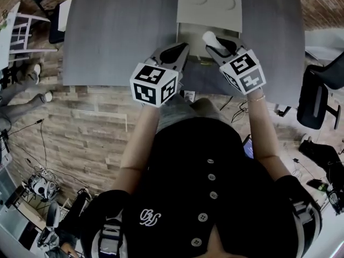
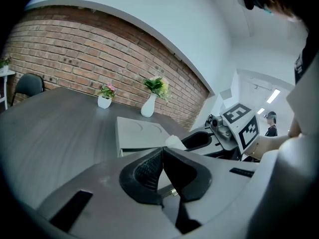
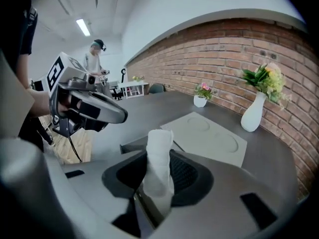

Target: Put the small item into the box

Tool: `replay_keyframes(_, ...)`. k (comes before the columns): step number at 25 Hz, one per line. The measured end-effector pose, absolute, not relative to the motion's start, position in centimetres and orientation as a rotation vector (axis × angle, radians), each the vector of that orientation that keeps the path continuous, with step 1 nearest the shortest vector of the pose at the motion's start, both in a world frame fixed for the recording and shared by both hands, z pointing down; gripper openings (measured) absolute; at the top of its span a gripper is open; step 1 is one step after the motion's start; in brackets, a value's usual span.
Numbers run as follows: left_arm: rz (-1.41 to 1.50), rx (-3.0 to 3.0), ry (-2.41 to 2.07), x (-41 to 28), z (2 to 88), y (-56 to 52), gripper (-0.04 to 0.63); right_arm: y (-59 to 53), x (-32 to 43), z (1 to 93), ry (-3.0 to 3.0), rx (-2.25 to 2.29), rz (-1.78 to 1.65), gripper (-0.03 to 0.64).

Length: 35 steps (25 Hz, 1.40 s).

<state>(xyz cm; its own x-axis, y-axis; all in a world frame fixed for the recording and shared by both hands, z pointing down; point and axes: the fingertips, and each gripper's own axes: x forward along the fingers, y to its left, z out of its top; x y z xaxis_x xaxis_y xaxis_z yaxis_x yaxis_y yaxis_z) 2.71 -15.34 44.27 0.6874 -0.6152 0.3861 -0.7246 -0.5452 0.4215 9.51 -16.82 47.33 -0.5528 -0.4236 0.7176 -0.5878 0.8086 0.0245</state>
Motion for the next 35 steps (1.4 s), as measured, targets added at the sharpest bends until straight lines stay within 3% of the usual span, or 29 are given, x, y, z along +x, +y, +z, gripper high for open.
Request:
replay_keyframes(19,0.432,2.370,-1.003,1.5,48.5,-17.7,0.014,-18.5,9.6,56.6,-1.967,0.483,0.287,0.141)
replay_keyframes(35,0.397,2.294,-0.956,1.0,49.2,-15.4,0.015,-17.7,9.8,55.3,-2.017,0.584,0.331,0.230)
